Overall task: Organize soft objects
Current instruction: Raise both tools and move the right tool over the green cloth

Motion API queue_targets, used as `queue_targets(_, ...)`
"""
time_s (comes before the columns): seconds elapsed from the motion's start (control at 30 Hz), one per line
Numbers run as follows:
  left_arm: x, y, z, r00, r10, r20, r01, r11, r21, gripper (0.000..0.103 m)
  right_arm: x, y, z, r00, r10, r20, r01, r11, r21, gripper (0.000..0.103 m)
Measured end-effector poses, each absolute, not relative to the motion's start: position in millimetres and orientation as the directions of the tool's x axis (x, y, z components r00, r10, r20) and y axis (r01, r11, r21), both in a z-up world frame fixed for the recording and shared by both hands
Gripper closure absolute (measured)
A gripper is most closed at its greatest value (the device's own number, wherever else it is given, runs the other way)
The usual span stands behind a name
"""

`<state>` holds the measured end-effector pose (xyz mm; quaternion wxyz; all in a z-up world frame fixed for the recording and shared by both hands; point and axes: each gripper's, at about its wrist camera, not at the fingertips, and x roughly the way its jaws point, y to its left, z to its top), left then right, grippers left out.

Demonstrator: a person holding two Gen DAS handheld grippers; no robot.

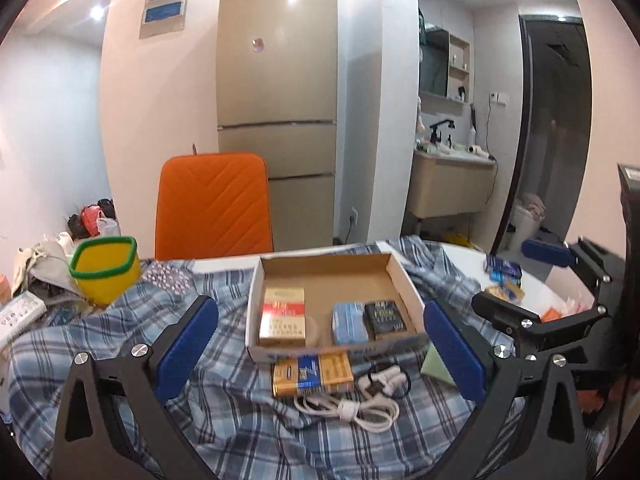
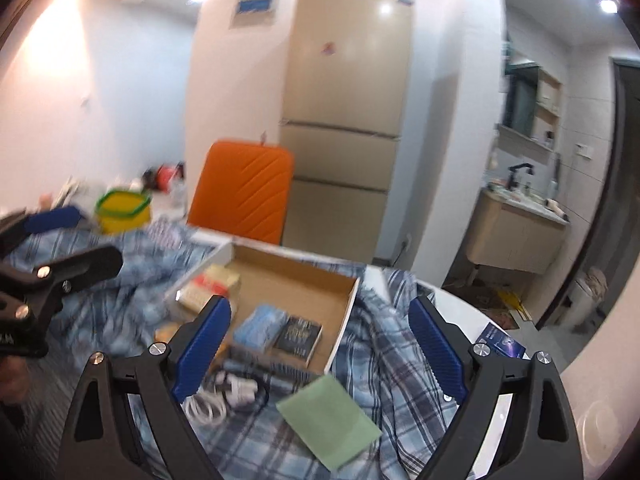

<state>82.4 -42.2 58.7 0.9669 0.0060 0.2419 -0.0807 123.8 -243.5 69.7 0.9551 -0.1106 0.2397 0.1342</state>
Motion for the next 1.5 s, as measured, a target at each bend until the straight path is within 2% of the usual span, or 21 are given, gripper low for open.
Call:
queue_targets(0.17,81.1,-48.5,42.0,0.828,-0.173,-0.534,0.199,0.98,-0.009,0.001,128.5,-238.2,48.9,0.764,0.25,-0.595,-0.466,0.852,-0.24,0.011)
queue_targets(0.3,81.8,-58.1,26.5,0.778,-0.2,-0.596,0.246,0.969,-0.003,0.001,144.8,-238.5,25.7,0.649,0.272,-0.71,-0.58,0.781,-0.231,0.011)
queue_targets(0.47,94.5,-70.9,4.4,0.691,-0.228,-0.685,0.317,0.948,0.004,0.001,163.4,-235.4,-10.9,0.508,0.227,-0.831,-0.696,0.676,-0.241,0.011)
queue_targets(0.7,106.1,-76.6,-22.4,0.593,-0.236,-0.77,0.347,0.938,-0.021,0.001,184.3,-227.4,-37.0,0.434,0.154,-0.887,-0.751,0.606,-0.262,0.011)
queue_targets(1.07,116.7,-77.0,-34.2,0.577,-0.211,-0.789,0.333,0.943,-0.009,0.001,202.1,-221.5,-50.5,0.411,0.173,-0.895,-0.736,0.643,-0.214,0.011)
queue_targets(1.4,126.4,-80.1,-43.4,0.554,-0.202,-0.808,0.335,0.942,-0.006,0.001,213.6,-221.6,-59.4,0.403,0.139,-0.904,-0.696,0.688,-0.204,0.031)
queue_targets(1.5,126.1,-78.9,-42.7,0.556,-0.199,-0.807,0.331,0.944,-0.005,0.001,211.7,-222.2,-58.4,0.407,0.138,-0.903,-0.681,0.705,-0.199,0.049)
